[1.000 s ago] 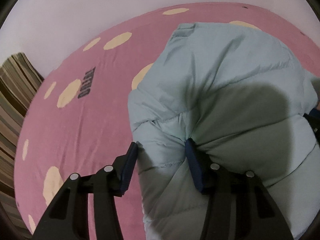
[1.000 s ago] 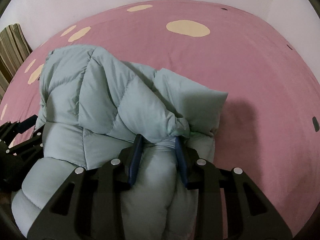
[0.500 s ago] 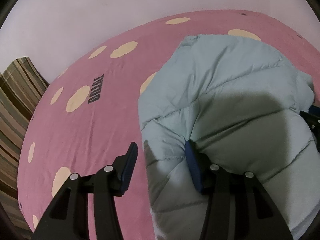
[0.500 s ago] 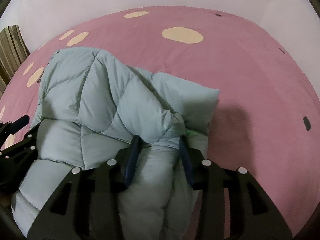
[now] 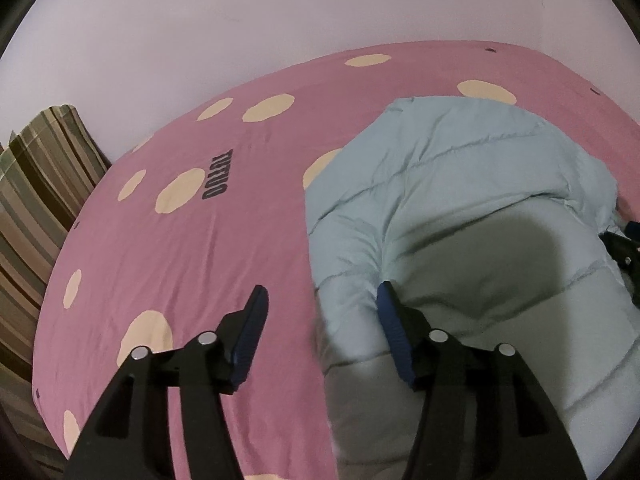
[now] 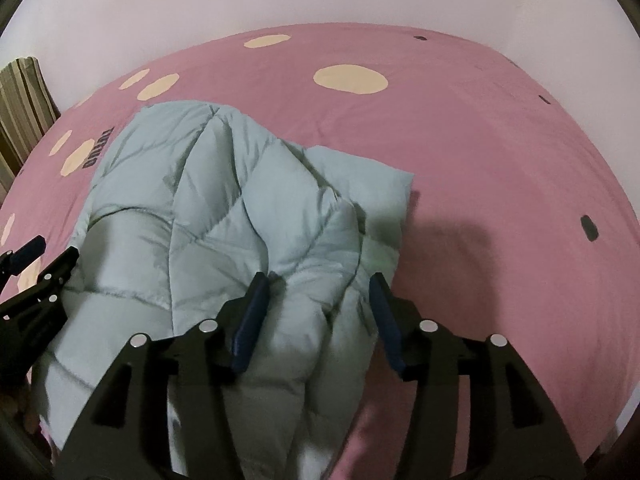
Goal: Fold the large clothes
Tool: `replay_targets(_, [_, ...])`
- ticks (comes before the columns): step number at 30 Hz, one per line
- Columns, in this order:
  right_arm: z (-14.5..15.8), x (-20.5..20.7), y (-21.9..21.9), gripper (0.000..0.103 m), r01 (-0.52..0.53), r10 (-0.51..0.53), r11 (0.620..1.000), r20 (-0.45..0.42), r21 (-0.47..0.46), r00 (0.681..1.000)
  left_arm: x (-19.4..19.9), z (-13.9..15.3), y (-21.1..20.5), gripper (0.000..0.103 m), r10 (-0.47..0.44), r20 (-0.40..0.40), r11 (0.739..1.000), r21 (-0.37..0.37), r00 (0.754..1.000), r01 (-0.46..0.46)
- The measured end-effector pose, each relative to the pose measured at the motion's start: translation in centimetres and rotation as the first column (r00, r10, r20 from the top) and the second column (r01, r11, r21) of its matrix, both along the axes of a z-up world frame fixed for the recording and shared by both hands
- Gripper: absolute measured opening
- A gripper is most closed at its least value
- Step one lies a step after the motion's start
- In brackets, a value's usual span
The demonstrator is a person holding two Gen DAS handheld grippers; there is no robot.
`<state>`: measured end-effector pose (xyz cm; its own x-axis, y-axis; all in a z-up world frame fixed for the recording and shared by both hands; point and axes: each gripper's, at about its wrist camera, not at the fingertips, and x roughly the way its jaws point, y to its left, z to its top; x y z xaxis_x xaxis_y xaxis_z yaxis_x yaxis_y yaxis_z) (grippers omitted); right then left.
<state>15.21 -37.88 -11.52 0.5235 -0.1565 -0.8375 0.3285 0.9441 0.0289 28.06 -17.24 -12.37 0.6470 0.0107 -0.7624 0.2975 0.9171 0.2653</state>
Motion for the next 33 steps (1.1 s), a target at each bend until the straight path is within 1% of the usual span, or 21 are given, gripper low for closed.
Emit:
replay_targets(3, [0.1,-0.6,0.0,0.059,0.007,-0.007,1.000,0.003,0.003,1.000,-0.2,0.2,0.4,0.060,0.003,-0.005,1.000,-0.011,1.000,-0.004])
replay_targets(8, [0.2,-1.5,0.3,0.059,0.007,-0.007,1.000,0.004,0.018,1.000,-1.1,0.6,1.0,0.061,0.005,-0.011,1.000,-0.023,1.000,-0.006])
replay_targets(11, [0.2,-2.1,0.5,0.061,0.006,-0.006,1.000,0.005,0.026,1.000,-2.0,1.0,1.5,0.066,0.008,-0.014,0.999,-0.040,1.000,-0.008])
replay_targets(13, [0.1,-2.6,0.6,0.062,0.004,-0.004,0.999,0.007,0.033,1.000,-2.6,1.2,1.8,0.067,0.004,-0.016,0.998,-0.055,1.000,-0.004])
replay_targets(14, [0.0,-2.7,0.7,0.065,0.004,-0.004,0.999,0.006,0.040,1.000,-2.8,1.2,1.9,0.068,0.003,-0.017,0.998,-0.059,1.000,-0.004])
replay_targets(17, [-0.6,-2.7,0.6,0.070,0.009,-0.009,0.999,0.001,0.052,1.000,-2.7,0.5,2.0,0.070,0.000,-0.029,0.998,-0.060,1.000,-0.002])
replay_targets(20, [-1.3,-2.4,0.4,0.070,0.009,-0.009,0.996,-0.004,0.083,1.000,-2.4,-0.3,1.8,0.070,0.006,-0.044,0.998,-0.065,0.999,-0.009])
replay_targets(23, [-2.2,-1.7,0.3,0.070,0.000,0.002,0.994,-0.011,0.109,1.000,-2.3,-0.9,1.2,0.070,0.000,-0.031,0.999,-0.037,1.000,-0.002])
replay_targets(24, [-2.6,-1.5,0.2,0.070,-0.002,0.004,0.993,-0.015,0.122,1.000,-2.3,-1.1,1.0,0.070,-0.001,-0.030,0.999,-0.033,1.000,0.000])
replay_targets(26, [-3.5,-1.1,-0.3,0.070,-0.003,0.007,0.985,-0.019,0.174,1.000,-2.2,-1.5,1.0,0.070,0.003,-0.034,0.999,-0.037,0.999,-0.004])
replay_targets(28, [-3.9,-0.8,-0.7,0.069,-0.004,0.009,0.977,-0.021,0.212,1.000,-2.1,-1.8,1.0,0.070,0.005,-0.044,0.999,-0.049,0.999,-0.007])
replay_targets(29, [-4.0,-0.7,-0.7,0.065,-0.010,0.015,0.977,-0.022,0.212,1.000,-2.1,-2.0,1.0,0.069,0.005,-0.052,0.998,-0.055,0.999,-0.008])
replay_targets(30, [-4.0,-0.6,-0.5,0.059,-0.022,0.027,0.977,-0.021,0.211,0.999,-2.0,-2.0,1.0,0.069,0.004,-0.055,0.998,-0.059,0.998,-0.007])
replay_targets(33, [-4.2,-0.3,-0.1,0.049,-0.040,0.046,0.976,-0.019,0.216,0.999,-1.9,-2.2,1.0,0.069,0.010,-0.060,0.997,-0.070,0.998,-0.014])
